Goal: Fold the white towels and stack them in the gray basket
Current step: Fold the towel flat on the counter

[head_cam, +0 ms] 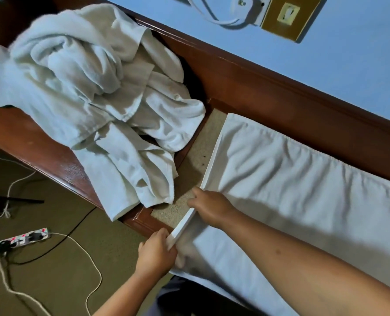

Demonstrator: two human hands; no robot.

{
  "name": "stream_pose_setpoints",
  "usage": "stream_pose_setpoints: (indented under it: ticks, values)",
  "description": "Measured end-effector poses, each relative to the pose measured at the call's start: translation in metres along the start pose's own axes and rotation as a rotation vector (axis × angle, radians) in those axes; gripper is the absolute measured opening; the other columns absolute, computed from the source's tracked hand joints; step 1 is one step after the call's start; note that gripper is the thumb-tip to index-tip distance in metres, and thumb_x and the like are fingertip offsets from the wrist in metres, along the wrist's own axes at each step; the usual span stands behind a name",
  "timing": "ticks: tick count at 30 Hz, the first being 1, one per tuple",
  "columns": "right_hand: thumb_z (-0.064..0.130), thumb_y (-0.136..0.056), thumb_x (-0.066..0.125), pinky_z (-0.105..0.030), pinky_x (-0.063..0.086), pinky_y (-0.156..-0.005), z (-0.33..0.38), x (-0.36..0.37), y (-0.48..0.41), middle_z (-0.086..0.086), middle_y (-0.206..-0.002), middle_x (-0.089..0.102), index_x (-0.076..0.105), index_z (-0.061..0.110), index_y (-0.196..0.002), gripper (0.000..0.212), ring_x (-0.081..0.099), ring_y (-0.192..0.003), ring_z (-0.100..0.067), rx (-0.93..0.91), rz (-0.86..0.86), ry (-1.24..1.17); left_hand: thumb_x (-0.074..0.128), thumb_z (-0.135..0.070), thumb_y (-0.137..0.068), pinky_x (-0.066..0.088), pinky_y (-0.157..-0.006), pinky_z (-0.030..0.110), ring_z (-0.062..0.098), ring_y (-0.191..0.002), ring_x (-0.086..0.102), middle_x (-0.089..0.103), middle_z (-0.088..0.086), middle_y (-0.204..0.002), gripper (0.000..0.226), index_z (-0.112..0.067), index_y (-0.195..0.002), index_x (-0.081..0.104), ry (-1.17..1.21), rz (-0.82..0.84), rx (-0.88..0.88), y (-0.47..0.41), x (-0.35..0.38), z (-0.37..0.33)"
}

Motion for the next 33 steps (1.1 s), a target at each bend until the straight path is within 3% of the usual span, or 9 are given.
stream_pose_setpoints:
  ticks: [5, 8, 13, 16, 19, 21, 24, 29, 33]
  values:
    - [0.017, -0.091, 0.046, -0.037, 0.042, -0.06, -0.031, 0.006, 0.051, -0.009, -0.101, 0.05, 0.066, 0.014, -0.107, 0.026, 0.057, -0.08, -0.035, 0.114, -0.158, -0.057, 0.059, -0.015, -0.083, 0.034, -0.058, 0.035, 0.015, -0.071, 0.051, 0.051, -0.005, -0.081, 0.022, -0.025, -0.075, 0.04, 0.114, 0.019, 0.147, 0.023, 0.012, -0.027]
    - [0.042, -0.08, 0.018, -0.032, 0.034, -0.061, -0.059, 0.019, 0.101, -0.006, -0.096, 0.052, 0.063, 0.014, -0.104, 0.059, 0.054, -0.078, -0.03, 0.235, -0.222, -0.099, 0.055, -0.009, -0.08, 0.043, -0.066, 0.041, 0.027, -0.078, 0.056, 0.046, -0.006, -0.089, 0.026, -0.03, -0.08, 0.039, 0.065, 0.09, 0.282, 0.049, 0.029, -0.061]
    - [0.002, -0.076, 0.062, -0.034, 0.048, -0.051, -0.106, 0.045, 0.219, -0.003, -0.091, 0.055, 0.072, 0.019, -0.098, 0.029, 0.06, -0.068, -0.033, 0.516, -0.356, -0.152, 0.052, -0.009, -0.081, 0.05, -0.075, 0.04, 0.028, -0.086, 0.058, 0.041, -0.003, -0.109, 0.034, -0.028, -0.109, 0.045, -0.01, 0.259, 0.467, 0.111, 0.086, -0.129]
    - [0.009, -0.092, 0.056, -0.037, 0.049, -0.067, -0.128, 0.071, 0.303, -0.006, -0.109, 0.058, 0.066, 0.019, -0.112, 0.025, 0.062, -0.087, -0.035, 0.853, -0.325, -0.241, 0.06, -0.017, -0.086, 0.047, -0.082, 0.019, 0.008, -0.085, 0.058, 0.048, -0.004, -0.118, 0.044, -0.032, -0.126, 0.048, 0.08, 0.6, 0.598, 0.159, 0.14, -0.156]
    - [0.014, -0.096, 0.045, -0.035, 0.05, -0.075, -0.125, 0.114, 0.372, -0.005, -0.131, 0.045, 0.051, 0.028, -0.138, 0.045, 0.061, -0.104, -0.03, 1.061, -0.106, -0.191, 0.071, -0.019, -0.085, 0.053, -0.08, 0.017, 0.005, -0.076, 0.059, 0.064, -0.003, -0.104, 0.028, -0.031, -0.108, 0.059, 0.056, 0.838, 0.444, 0.174, 0.187, -0.129]
    - [0.017, -0.097, 0.046, -0.033, 0.05, -0.078, -0.108, 0.138, 0.403, -0.001, -0.138, 0.042, 0.047, 0.031, -0.142, 0.048, 0.061, -0.11, -0.025, 1.113, -0.059, -0.256, 0.077, -0.027, -0.082, 0.057, -0.077, 0.027, 0.007, -0.075, 0.062, 0.068, -0.003, -0.092, 0.018, -0.027, -0.09, 0.061, -0.006, 0.745, 0.231, 0.153, 0.198, -0.088]
    - [0.027, -0.097, 0.052, -0.031, 0.049, -0.081, -0.08, 0.165, 0.427, 0.004, -0.128, 0.052, 0.056, 0.031, -0.127, 0.03, 0.062, -0.105, -0.02, 1.198, -0.109, -0.441, 0.087, -0.037, -0.073, 0.059, -0.081, 0.039, 0.019, -0.088, 0.067, 0.066, 0.002, -0.104, 0.051, -0.014, -0.107, 0.056, 0.163, 0.424, -0.069, 0.117, 0.183, -0.039]
    - [0.03, -0.093, 0.065, -0.026, 0.048, -0.078, -0.037, 0.213, 0.406, 0.007, -0.1, 0.061, 0.059, 0.026, -0.105, 0.014, 0.062, -0.095, -0.016, 1.28, -0.22, -0.998, 0.08, -0.013, -0.086, 0.049, -0.091, 0.036, 0.021, -0.107, 0.056, 0.053, 0.007, -0.122, 0.063, -0.006, -0.132, 0.038, 0.5, 0.434, -0.096, 0.114, 0.186, -0.048]
    - [0.035, -0.092, 0.068, -0.035, 0.055, -0.079, -0.01, 0.242, 0.376, 0.002, -0.105, 0.064, 0.055, 0.027, -0.103, 0.019, 0.062, -0.096, -0.017, 1.378, -0.261, -1.474, 0.078, -0.03, -0.088, 0.057, -0.088, 0.038, 0.018, -0.096, 0.068, 0.07, 0.003, -0.111, 0.035, -0.018, -0.115, 0.06, 0.196, 0.601, -0.006, 0.123, 0.206, -0.039]
Point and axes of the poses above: each hand's wrist, its own y-axis away from the middle knuckle, its own x-axis out of the palm, z = x × y, the point moved 8 cm from there along -y, towards the middle knuckle
